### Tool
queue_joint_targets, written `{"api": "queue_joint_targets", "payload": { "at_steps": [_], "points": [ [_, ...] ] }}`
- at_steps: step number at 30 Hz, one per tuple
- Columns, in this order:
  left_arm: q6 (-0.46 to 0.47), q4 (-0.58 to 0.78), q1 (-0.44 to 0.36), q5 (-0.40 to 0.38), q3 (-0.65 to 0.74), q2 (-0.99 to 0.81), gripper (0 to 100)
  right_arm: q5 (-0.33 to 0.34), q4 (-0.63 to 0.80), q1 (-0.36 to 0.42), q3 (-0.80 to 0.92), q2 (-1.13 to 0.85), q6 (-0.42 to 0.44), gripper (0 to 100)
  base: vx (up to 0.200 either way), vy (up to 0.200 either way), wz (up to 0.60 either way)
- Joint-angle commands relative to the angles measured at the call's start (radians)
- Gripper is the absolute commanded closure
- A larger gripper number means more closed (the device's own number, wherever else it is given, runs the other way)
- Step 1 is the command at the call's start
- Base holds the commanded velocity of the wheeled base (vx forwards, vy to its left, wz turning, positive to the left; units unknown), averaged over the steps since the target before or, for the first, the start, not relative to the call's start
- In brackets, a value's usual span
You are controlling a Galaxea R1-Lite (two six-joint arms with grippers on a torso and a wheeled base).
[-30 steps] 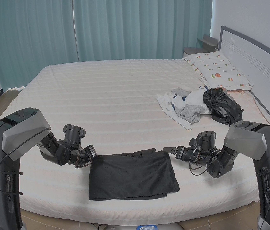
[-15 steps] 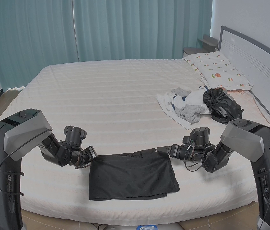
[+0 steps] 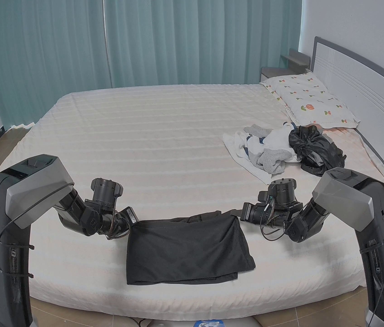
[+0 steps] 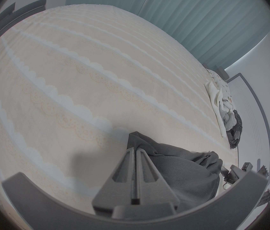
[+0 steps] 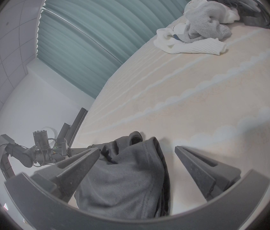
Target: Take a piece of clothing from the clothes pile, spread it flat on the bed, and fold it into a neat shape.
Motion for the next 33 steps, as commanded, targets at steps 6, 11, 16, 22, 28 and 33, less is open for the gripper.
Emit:
{"api": "queue_joint_targets", "payload": {
  "at_steps": [6, 11, 16, 22, 28, 33],
  "points": [
    [-0.021, -0.001, 0.002, 0.002, -0.002, -0.002, 100, -0.042, -0.028, -0.008, -0.023, 0.021, -0.002, 100, 0.000, 0.000, 0.00],
    [-0.027, -0.001, 0.002, 0.007, -0.002, -0.004, 100, -0.045, -0.025, -0.012, -0.018, 0.023, -0.002, 100, 0.000, 0.000, 0.00],
    [-0.026, -0.002, -0.001, 0.020, -0.004, 0.000, 100, -0.048, -0.026, -0.011, -0.018, 0.027, -0.002, 0, 0.000, 0.000, 0.00],
    [-0.020, -0.001, -0.012, 0.019, -0.002, 0.001, 0, -0.116, -0.059, -0.001, 0.022, 0.003, -0.004, 0, 0.000, 0.000, 0.00],
    [-0.027, -0.004, -0.010, 0.022, -0.004, 0.003, 0, -0.076, -0.086, -0.024, 0.241, -0.155, -0.008, 0, 0.000, 0.000, 0.00],
    [-0.119, -0.087, 0.000, 0.025, 0.013, -0.005, 0, 0.002, -0.085, -0.003, 0.480, -0.266, -0.027, 0, 0.000, 0.000, 0.00]
  ]
}}
